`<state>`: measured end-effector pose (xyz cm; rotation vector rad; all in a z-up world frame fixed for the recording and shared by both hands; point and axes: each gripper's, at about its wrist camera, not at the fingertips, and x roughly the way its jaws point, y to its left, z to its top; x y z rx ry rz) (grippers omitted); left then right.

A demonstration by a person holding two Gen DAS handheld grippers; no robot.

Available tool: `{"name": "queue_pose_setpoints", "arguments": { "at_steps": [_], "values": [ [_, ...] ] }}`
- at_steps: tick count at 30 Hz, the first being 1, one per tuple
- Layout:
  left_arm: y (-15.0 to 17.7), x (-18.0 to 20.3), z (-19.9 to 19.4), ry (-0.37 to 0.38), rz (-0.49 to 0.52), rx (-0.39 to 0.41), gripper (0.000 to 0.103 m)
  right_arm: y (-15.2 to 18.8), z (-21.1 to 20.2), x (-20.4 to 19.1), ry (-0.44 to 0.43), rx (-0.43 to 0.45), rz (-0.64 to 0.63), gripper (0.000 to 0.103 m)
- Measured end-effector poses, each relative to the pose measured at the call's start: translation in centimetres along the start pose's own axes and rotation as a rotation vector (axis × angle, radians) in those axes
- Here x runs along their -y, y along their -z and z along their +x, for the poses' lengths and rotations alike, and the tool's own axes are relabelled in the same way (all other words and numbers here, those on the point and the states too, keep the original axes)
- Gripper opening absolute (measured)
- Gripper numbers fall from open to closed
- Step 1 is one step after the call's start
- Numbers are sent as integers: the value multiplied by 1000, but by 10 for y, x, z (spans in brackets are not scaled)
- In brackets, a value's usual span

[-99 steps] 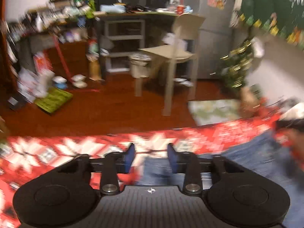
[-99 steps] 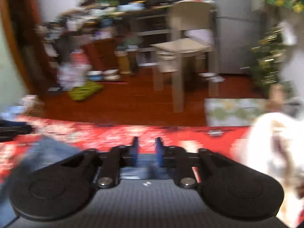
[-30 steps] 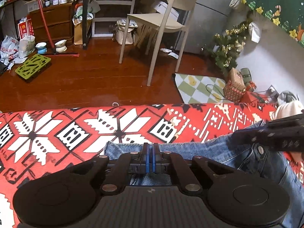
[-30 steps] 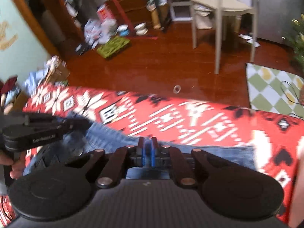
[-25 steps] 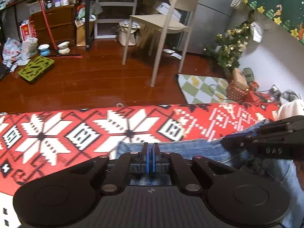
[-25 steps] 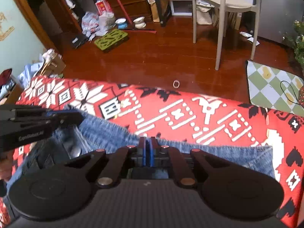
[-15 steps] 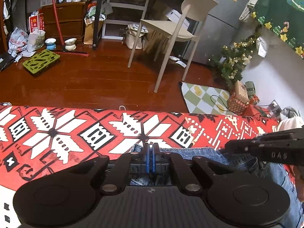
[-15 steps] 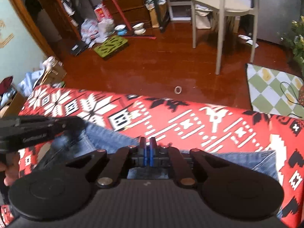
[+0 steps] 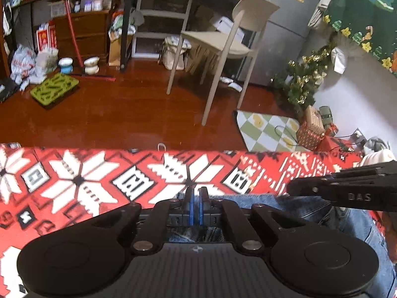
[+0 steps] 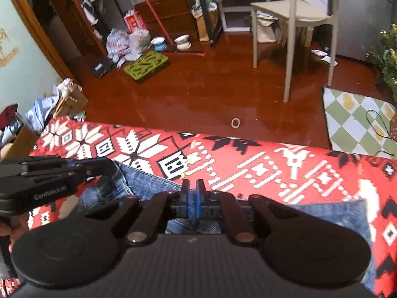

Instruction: Fold clothes

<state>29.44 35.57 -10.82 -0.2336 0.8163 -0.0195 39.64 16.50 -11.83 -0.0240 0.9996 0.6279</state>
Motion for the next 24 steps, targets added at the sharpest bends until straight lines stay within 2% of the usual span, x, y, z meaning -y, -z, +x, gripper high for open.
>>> {"name": "queue_pose_setpoints", "arguments": {
  "at_steps": [4,8,14,18,21,24],
  "values": [
    [4,17,-26,33,18,20,3,21,-39,9,-5,13,35,9],
    [25,38,-51,47,41,8,3,66,-79,14,7,22,53,9],
    [77,73,-85,48,98,-36,3,141,-116,15,33,26,106,9],
    [113,86,-105,66,79,-44,3,179,-140,11,58,64,110,9],
    [138,96,-116,45,97,-24,3,205,-155,10,75,92,134,10],
    [161,105,-126,16,121,3,3,227,-165,3,105,98,89,10]
  ]
}}
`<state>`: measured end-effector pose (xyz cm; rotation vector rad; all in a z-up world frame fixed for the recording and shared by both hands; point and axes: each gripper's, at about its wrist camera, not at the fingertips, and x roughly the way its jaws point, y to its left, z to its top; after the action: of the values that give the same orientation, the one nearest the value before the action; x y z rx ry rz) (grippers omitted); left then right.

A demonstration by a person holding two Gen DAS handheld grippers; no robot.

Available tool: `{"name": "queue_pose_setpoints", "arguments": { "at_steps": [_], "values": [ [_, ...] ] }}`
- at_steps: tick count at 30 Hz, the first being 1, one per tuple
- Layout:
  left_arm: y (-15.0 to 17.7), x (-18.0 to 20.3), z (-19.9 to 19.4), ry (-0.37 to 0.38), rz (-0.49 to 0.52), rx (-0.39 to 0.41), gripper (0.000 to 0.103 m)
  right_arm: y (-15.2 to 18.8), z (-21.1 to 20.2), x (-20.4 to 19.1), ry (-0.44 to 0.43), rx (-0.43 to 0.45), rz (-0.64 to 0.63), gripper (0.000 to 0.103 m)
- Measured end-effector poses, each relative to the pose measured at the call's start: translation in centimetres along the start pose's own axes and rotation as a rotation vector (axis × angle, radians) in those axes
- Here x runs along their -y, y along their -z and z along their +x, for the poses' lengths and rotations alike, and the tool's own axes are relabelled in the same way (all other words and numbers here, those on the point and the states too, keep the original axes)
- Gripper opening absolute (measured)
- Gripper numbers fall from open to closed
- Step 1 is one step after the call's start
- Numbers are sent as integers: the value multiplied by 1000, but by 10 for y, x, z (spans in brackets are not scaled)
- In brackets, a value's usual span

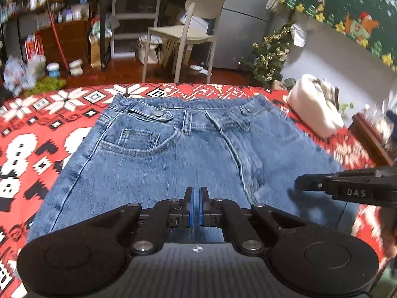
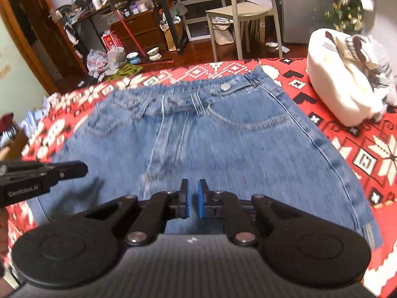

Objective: Fold clothes
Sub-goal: 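Press both grippers onto the shorts' front near the waistband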

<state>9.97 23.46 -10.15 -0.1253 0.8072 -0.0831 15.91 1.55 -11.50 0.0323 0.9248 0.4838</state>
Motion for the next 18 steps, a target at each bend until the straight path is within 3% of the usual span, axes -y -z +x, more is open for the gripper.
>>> {"name": "queue_pose_setpoints", "arguments": {
  "at_steps": [6,11,18],
  "values": [
    [17,1,-2,-48,-9,53,3,6,-12,0,-8,38,12,11],
    [14,-8,1,-61,-31,74,3,5,-4,3,-32,29,36,17],
    [3,-34,9,-103,-68,105,3,0,3,10,-61,33,77,17]
  ]
}}
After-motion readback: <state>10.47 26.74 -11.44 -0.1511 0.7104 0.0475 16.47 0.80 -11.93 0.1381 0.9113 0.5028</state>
